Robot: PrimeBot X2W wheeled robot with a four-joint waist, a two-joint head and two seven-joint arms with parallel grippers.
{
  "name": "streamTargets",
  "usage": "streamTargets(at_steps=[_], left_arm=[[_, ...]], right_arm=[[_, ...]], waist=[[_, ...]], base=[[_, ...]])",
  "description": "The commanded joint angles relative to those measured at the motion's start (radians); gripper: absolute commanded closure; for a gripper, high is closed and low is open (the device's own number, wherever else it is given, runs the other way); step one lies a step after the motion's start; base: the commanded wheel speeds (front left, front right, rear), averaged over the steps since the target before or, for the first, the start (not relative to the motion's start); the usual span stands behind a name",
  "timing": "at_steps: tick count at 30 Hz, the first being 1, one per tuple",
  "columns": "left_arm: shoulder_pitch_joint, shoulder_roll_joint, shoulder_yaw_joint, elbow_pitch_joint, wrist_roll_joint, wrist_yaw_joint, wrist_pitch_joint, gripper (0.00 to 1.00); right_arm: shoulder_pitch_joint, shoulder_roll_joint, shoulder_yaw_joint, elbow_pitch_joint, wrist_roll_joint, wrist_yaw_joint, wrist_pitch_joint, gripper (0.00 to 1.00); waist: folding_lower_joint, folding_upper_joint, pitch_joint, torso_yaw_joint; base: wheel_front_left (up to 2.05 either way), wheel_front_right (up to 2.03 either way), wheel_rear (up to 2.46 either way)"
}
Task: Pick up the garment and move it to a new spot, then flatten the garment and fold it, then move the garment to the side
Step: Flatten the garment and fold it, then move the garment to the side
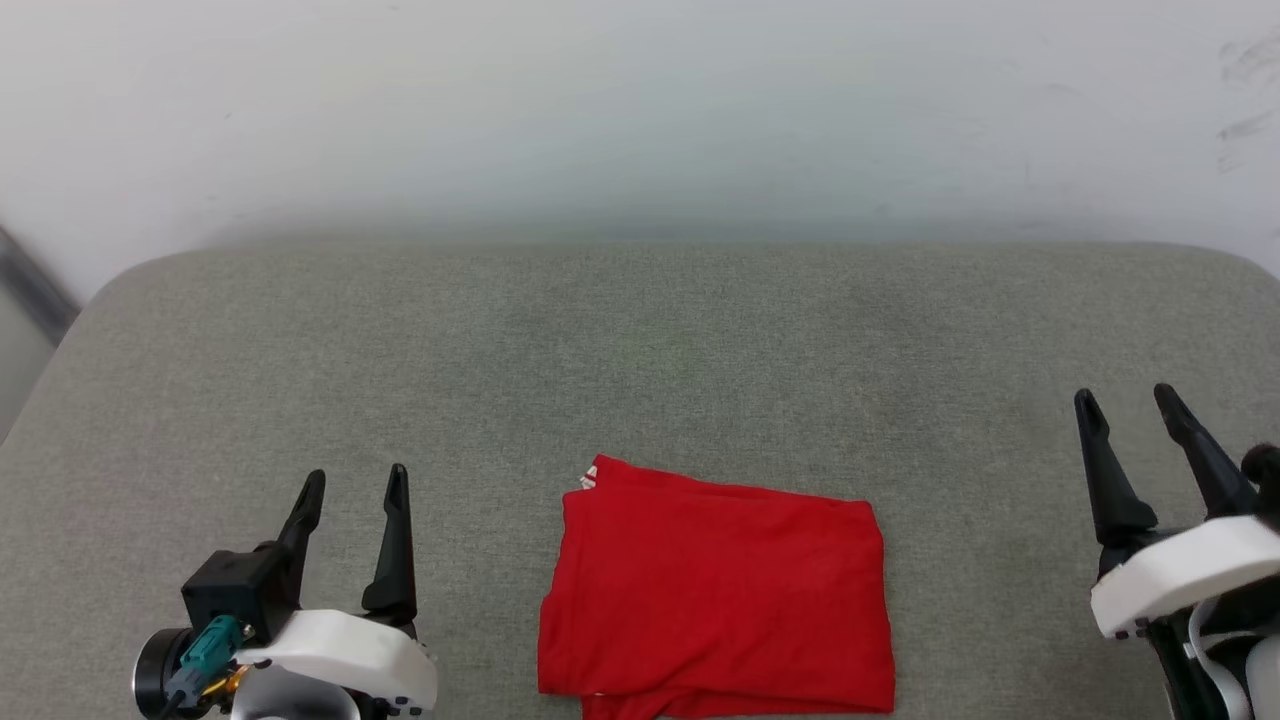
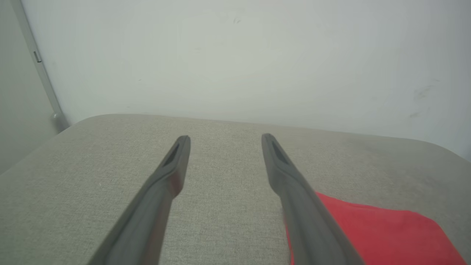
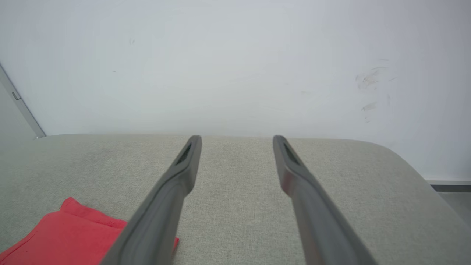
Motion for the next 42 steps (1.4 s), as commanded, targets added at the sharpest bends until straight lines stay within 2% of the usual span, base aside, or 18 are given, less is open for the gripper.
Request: streamTargets(at_steps=[1, 6, 7, 11, 22, 27, 32, 35, 42], left_arm=[[0.019, 0.0, 0.005, 0.005, 0.006, 0.004, -0.009, 0.0], [0.026, 0.006, 0.003, 0.023, 0.014, 0.005, -0.015, 0.0], [0.034, 0.004, 0.001, 0.034, 0.011, -0.001, -0.019, 0.0], [0.034, 0.004, -0.007, 0.043, 0.016, -0.004, -0.021, 0.0], [0.017, 0.007, -0.014, 0.056, 0.019, -0.012, -0.024, 0.0], [0.009, 0.001, -0.01, 0.051, 0.022, -0.011, -0.029, 0.0], [-0.027, -0.011, -0.01, 0.041, 0.035, -0.02, -0.036, 0.0], [-0.051, -0.021, -0.01, 0.043, 0.043, -0.028, -0.04, 0.0], [-0.093, -0.046, -0.016, 0.053, 0.055, -0.046, -0.045, 0.0]], right_arm=[[0.052, 0.021, -0.018, -0.052, -0.02, 0.0, -0.009, 0.0], [0.146, 0.07, -0.051, -0.147, -0.054, 0.0, 0.004, 0.0], [0.204, 0.106, -0.062, -0.201, -0.068, 0.0, 0.024, 0.0], [0.253, 0.134, -0.066, -0.252, -0.084, 0.0, 0.046, 0.0], [0.276, 0.146, -0.077, -0.293, -0.084, 0.0, 0.111, 0.0], [0.232, 0.123, -0.15, -0.223, 0.019, 0.0, 0.229, 0.0], [0.164, 0.037, -0.218, -0.075, 0.144, 0.0, 0.415, 0.0], [0.127, -0.002, -0.208, 0.017, 0.226, 0.0, 0.526, 0.0], [0.034, 0.045, -0.093, 0.176, 0.47, 0.0, 0.696, 0.0]], waist=[[0.0, -0.0001, -0.003, -0.002], [0.0, -0.0001, -0.01, 0.003], [0.0, -0.0001, -0.012, 0.006], [0.0, -0.0001, -0.013, 0.002], [0.0, -0.0001, -0.014, -0.013], [0.0, -0.0001, -0.003, -0.01], [0.0, -0.0001, 0.032, 0.016], [0.0, -0.0001, 0.056, 0.04], [0.0, -0.0001, 0.109, 0.099]], base=[[0.0, 0.0, 0.0], [0.0, 0.0, 0.0], [0.0, 0.0, 0.0], [0.0, 0.0, 0.0], [0.0, 0.0, 0.0], [0.0, 0.0, 0.0], [0.0, 0.0, 0.0], [0.0, 0.0, 0.0], [0.0, 0.0, 0.0]])
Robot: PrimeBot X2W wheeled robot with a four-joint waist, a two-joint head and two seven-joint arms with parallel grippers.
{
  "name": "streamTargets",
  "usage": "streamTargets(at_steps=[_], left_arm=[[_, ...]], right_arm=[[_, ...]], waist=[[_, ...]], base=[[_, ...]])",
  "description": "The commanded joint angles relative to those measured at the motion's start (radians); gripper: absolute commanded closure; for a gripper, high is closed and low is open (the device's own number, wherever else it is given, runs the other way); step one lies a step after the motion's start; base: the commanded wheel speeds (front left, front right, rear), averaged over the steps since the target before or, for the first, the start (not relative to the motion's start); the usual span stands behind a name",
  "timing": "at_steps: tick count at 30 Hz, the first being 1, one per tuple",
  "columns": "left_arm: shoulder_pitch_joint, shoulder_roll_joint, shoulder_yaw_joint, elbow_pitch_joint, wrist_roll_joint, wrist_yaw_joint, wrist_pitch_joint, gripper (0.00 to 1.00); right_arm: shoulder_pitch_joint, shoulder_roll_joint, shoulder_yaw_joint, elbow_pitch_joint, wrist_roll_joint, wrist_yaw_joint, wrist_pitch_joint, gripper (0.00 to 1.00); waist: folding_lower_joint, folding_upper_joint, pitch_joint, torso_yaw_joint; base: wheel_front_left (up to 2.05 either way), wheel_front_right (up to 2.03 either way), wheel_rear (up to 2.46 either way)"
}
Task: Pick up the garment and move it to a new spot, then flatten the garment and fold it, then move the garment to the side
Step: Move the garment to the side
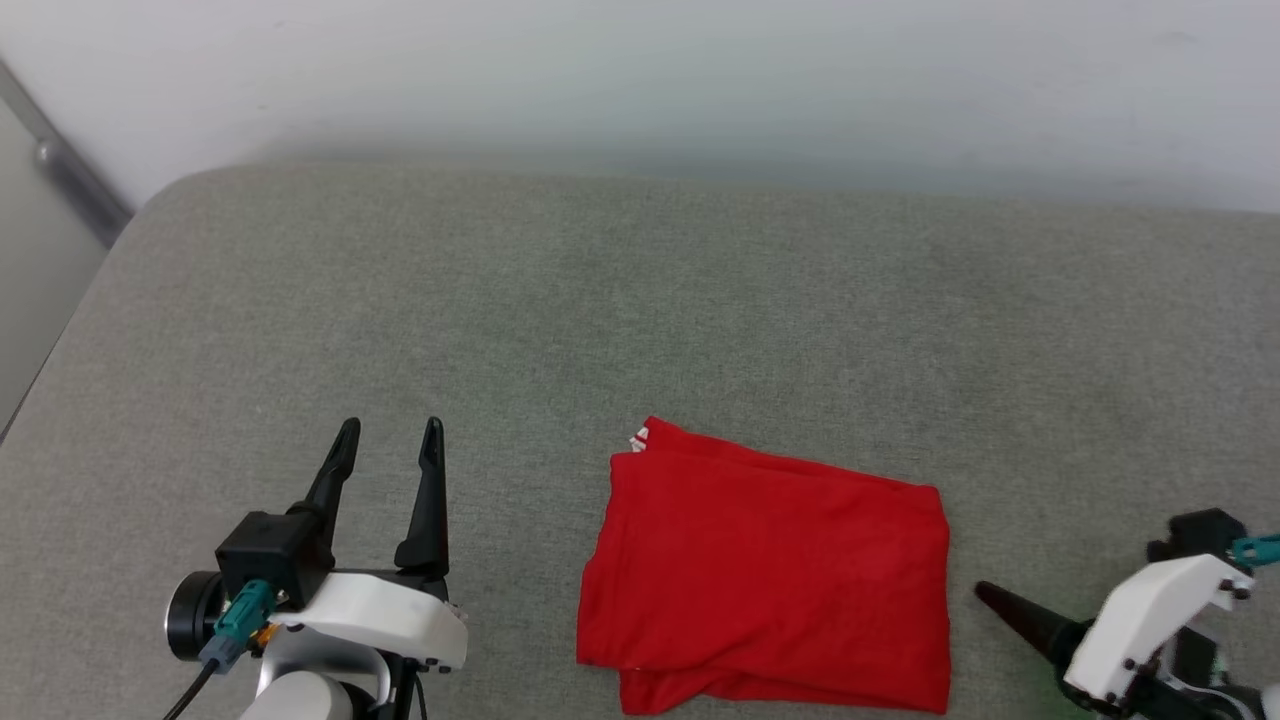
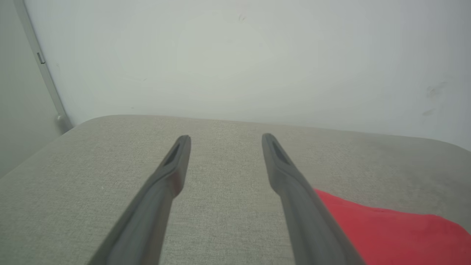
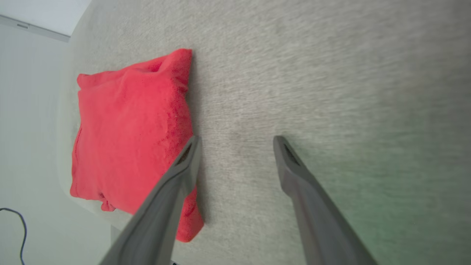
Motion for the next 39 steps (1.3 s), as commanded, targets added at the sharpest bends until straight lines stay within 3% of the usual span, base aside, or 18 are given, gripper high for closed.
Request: streamTargets(at_steps=[1, 8, 9, 10, 11, 16, 23, 29, 31, 39], left_arm=[[-0.019, -0.004, -0.001, 0.005, 0.005, -0.006, -0.004, 0.0], [-0.044, -0.016, 0.003, 0.025, 0.01, -0.022, -0.007, 0.0], [-0.045, -0.017, 0.003, 0.028, 0.011, -0.024, -0.007, 0.0], [-0.046, -0.018, 0.004, 0.03, 0.013, -0.024, -0.008, 0.0], [-0.046, -0.019, 0.005, 0.034, 0.013, -0.025, -0.008, 0.0], [-0.016, -0.012, 0.011, 0.043, 0.017, -0.02, -0.008, 0.0], [0.026, -0.001, 0.017, 0.031, 0.014, -0.009, -0.008, 0.0], [0.044, -0.009, 0.017, 0.013, 0.012, -0.004, -0.009, 0.0], [0.044, -0.009, 0.01, -0.004, 0.021, -0.007, -0.009, 0.0], [0.001, -0.007, -0.014, -0.056, 0.042, -0.013, 0.008, 0.0]], right_arm=[[-0.027, 0.015, 0.032, 0.016, 0.045, 0.0, 0.015, 0.0], [-0.072, 0.025, 0.164, 0.137, 0.207, -0.001, 0.05, 0.0], [-0.073, 0.024, 0.179, 0.153, 0.219, -0.001, 0.054, 0.13], [-0.079, 0.019, 0.195, 0.165, 0.229, -0.001, 0.049, 0.66], [-0.084, 0.019, 0.206, 0.172, 0.247, -0.001, 0.044, 1.0], [-0.112, -0.021, 0.259, 0.152, 0.297, 0.0, -0.006, 1.0], [-0.147, -0.121, 0.377, 0.12, 0.182, 0.0, -0.13, 1.0], [-0.199, -0.181, 0.446, 0.165, 0.044, 0.0, -0.144, 1.0], [-0.249, -0.206, 0.476, 0.2, -0.034, 0.0, -0.142, 1.0], [-0.394, -0.193, 0.523, 0.297, -0.144, 0.0, -0.171, 1.0]], waist=[[0.0, 0.0, 0.029, 0.029], [0.0, 0.0, 0.057, 0.065], [0.0, 0.0, 0.057, 0.066], [0.0, 0.0, 0.057, 0.068], [0.0, 0.0, 0.055, 0.068], [0.0, 0.0, 0.016, 0.041], [0.0, 0.0, -0.041, -0.068], [0.0, 0.0, -0.054, -0.192], [0.0, 0.0, -0.04, -0.278], [0.0, 0.0, 0.05, -0.466]], base=[[0.0, 0.0, 0.0], [0.0, 0.0, 0.0], [0.0, 0.0, 0.0], [0.0, 0.0, 0.0], [0.0, 0.0, 0.0], [0.0, 0.0, 0.0], [0.0, 0.0, 0.0], [0.0, 0.0, 0.0], [0.0, 0.0, 0.0], [0.0, 0.0, 0.0]])
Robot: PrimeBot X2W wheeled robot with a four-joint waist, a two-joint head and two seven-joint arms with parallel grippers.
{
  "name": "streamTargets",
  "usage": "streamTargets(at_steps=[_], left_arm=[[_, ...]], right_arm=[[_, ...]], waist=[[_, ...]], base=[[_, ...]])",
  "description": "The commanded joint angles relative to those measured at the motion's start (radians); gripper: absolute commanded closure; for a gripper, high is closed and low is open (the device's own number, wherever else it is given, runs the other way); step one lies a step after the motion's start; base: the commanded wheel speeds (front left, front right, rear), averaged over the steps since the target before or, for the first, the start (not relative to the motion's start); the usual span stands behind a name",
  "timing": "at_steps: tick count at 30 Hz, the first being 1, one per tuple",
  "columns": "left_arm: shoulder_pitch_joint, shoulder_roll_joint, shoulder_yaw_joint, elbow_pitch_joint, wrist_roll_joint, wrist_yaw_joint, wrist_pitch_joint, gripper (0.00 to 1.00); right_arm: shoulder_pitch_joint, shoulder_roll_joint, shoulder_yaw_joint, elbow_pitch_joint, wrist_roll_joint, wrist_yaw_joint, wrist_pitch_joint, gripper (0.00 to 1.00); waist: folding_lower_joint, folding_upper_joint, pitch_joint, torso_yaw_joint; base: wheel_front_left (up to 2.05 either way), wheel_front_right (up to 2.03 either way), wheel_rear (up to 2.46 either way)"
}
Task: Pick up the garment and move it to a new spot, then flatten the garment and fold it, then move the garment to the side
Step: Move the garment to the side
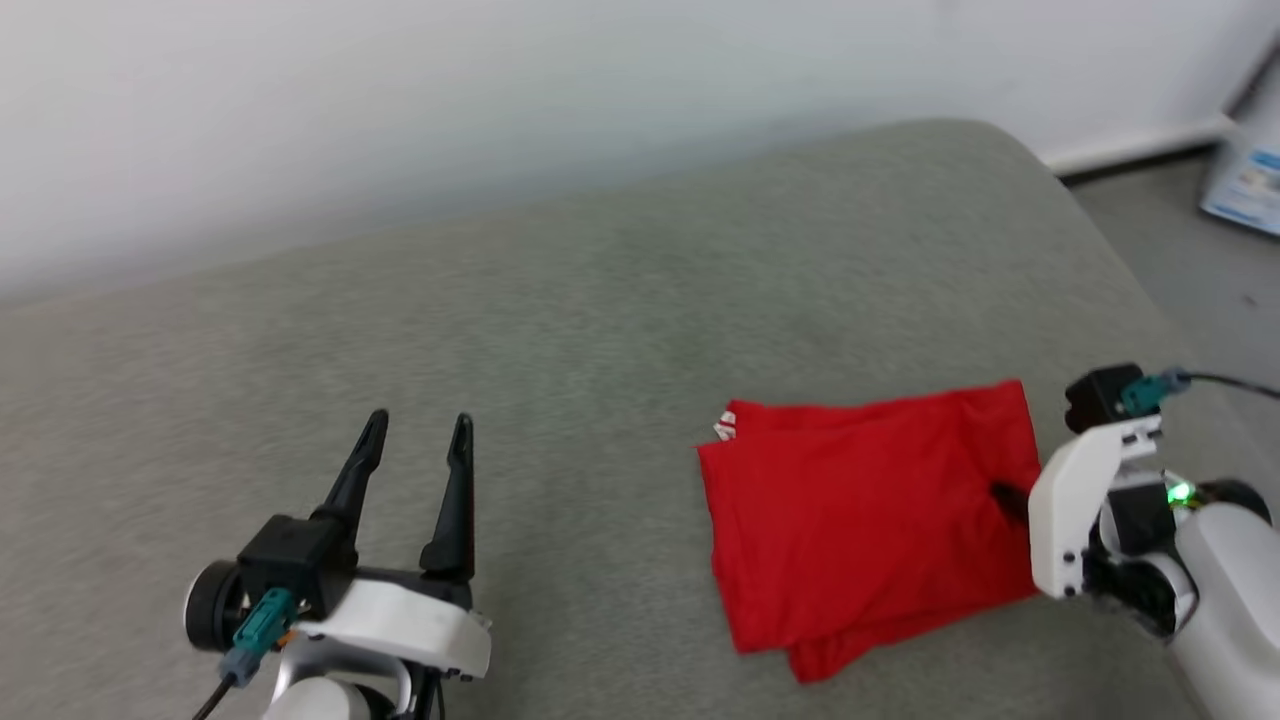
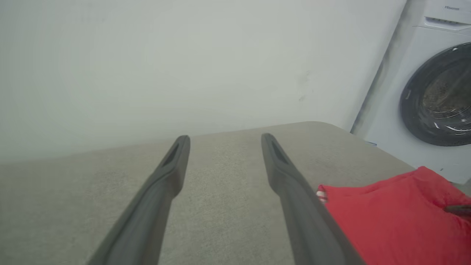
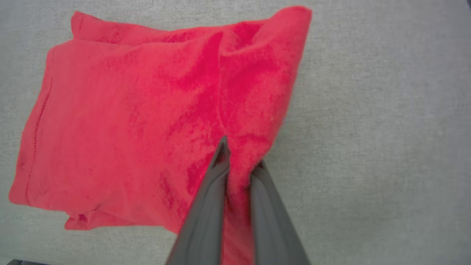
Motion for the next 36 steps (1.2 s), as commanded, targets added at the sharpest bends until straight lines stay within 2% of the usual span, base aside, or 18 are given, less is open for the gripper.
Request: streamTargets(at_steps=[1, 4, 8, 14, 19, 24, 29, 31, 36], left_arm=[[-0.02, 0.004, -0.001, -0.008, 0.009, -0.003, 0.004, 0.0], [-0.056, 0.015, -0.013, -0.034, 0.025, -0.01, 0.024, 0.0], [-0.122, 0.037, -0.03, -0.067, 0.057, -0.026, 0.061, 0.0], [-0.248, 0.077, -0.052, -0.143, 0.116, -0.049, 0.132, 0.0], [-0.328, 0.108, -0.055, -0.197, 0.151, -0.062, 0.184, 0.0], [-0.373, 0.117, -0.064, -0.246, 0.174, -0.068, 0.218, 0.0], [-0.392, 0.126, -0.073, -0.274, 0.187, -0.069, 0.241, 0.0], [-0.392, 0.129, -0.075, -0.276, 0.188, -0.069, 0.244, 0.0], [-0.373, 0.121, -0.078, -0.254, 0.172, -0.068, 0.233, 0.0]], right_arm=[[-0.036, 0.005, 0.003, 0.014, -0.014, -0.001, -0.011, 1.0], [-0.107, -0.003, 0.01, 0.069, -0.038, -0.001, -0.061, 1.0], [-0.202, 0.0, -0.024, 0.155, -0.074, -0.001, -0.168, 1.0], [-0.342, -0.021, -0.114, 0.265, -0.119, -0.001, -0.335, 1.0], [-0.439, -0.052, -0.194, 0.357, -0.167, -0.001, -0.428, 1.0], [-0.504, -0.07, -0.284, 0.474, -0.225, -0.001, -0.517, 1.0], [-0.543, -0.038, -0.371, 0.597, -0.284, -0.001, -0.62, 0.99], [-0.55, -0.03, -0.402, 0.634, -0.309, -0.001, -0.669, 0.0], [-0.533, -0.023, -0.468, 0.671, -0.379, -0.001, -0.745, 0.0]], waist=[[0.0, 0.0, 0.078, -0.11], [0.0, 0.0, 0.139, -0.159], [0.0, 0.0, 0.23, -0.18], [0.0, 0.0, 0.397, -0.146], [0.0, 0.0, 0.509, -0.114], [0.0, 0.0, 0.564, -0.097], [0.0, 0.0, 0.587, -0.098], [0.0, 0.0, 0.587, -0.101], [0.0, 0.0, 0.544, -0.108]], base=[[0.0, 0.0, 0.0], [0.0, 0.0, 0.0], [0.0, 0.0, 0.0], [0.0, 0.0, 0.0], [0.0, 0.0, 0.0], [0.0, 0.0, 0.0], [0.0, 0.0, 0.0], [0.0, 0.0, 0.0], [0.0, 0.0, 0.0]])
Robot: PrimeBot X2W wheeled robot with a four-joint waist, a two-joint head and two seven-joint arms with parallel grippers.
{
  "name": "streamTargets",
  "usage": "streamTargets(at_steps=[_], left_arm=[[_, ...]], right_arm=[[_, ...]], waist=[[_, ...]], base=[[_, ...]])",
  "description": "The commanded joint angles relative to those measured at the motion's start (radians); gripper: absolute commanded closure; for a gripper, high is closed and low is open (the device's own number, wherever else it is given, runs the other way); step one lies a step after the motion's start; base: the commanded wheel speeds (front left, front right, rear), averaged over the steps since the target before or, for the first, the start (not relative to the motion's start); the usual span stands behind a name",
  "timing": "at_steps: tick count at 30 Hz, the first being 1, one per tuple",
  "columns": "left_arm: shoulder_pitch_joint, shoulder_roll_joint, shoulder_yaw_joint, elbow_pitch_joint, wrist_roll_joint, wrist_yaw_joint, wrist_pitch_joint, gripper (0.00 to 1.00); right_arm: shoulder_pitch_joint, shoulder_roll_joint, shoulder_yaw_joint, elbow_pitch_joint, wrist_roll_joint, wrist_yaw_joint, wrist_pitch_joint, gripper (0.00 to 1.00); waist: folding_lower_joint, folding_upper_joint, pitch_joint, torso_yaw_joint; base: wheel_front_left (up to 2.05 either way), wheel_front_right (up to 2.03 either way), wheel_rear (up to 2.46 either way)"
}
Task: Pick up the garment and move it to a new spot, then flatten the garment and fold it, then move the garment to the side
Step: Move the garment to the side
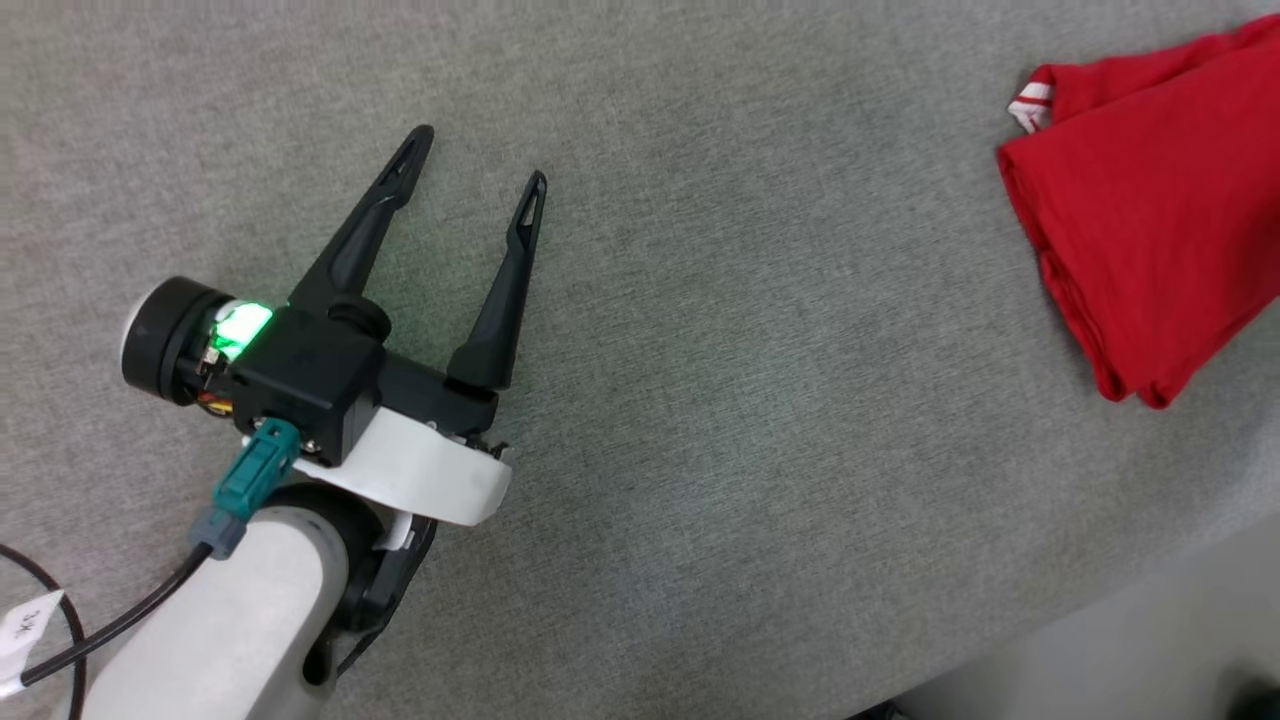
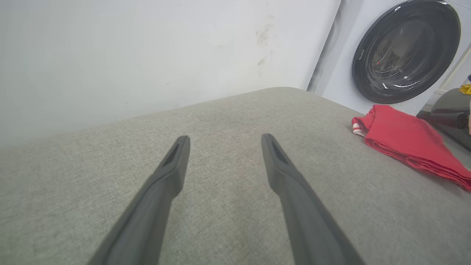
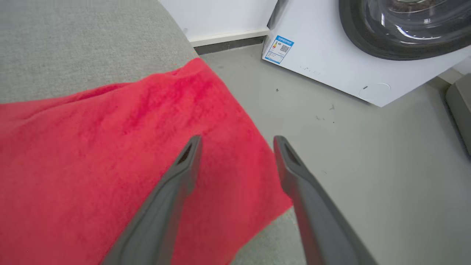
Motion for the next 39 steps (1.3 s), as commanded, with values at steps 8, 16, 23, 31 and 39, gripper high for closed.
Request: streamTargets(at_steps=[8, 16, 23, 31, 39], left_arm=[[0.102, -0.05, -0.004, 0.058, -0.054, 0.028, -0.071, 0.0], [0.241, -0.117, 0.015, 0.171, -0.146, 0.054, -0.171, 0.0], [0.331, -0.163, 0.02, 0.248, -0.196, 0.061, -0.216, 0.0], [0.39, -0.157, 0.056, 0.303, -0.215, 0.075, -0.237, 0.0], [0.438, -0.126, 0.116, 0.337, -0.226, 0.086, -0.249, 0.0]], right_arm=[[0.136, 0.111, -0.051, -0.138, -0.041, -0.001, -0.029, 0.0], [0.472, 0.257, -0.015, -0.425, -0.041, -0.001, -0.028, 0.0], [0.683, 0.288, 0.018, -0.661, -0.028, -0.001, 0.038, 0.0], [0.858, 0.336, 0.014, -0.986, -0.069, -0.001, 0.158, 0.0], [0.97, 0.362, 0.001, -1.224, -0.112, -0.001, 0.245, 0.0]], waist=[[-0.0002, 0.0, -0.174, 0.007], [-0.0002, 0.0, -0.391, 0.087], [-0.0002, 0.0, -0.507, 0.211], [-0.0002, 0.0, -0.575, 0.347], [-0.0002, 0.0, -0.629, 0.394]], base=[[0.0, 0.0, 0.0], [0.0, 0.0, 0.0], [0.0, 0.0, 0.0], [0.0, 0.0, 0.0], [0.0, 0.0, 0.0]])
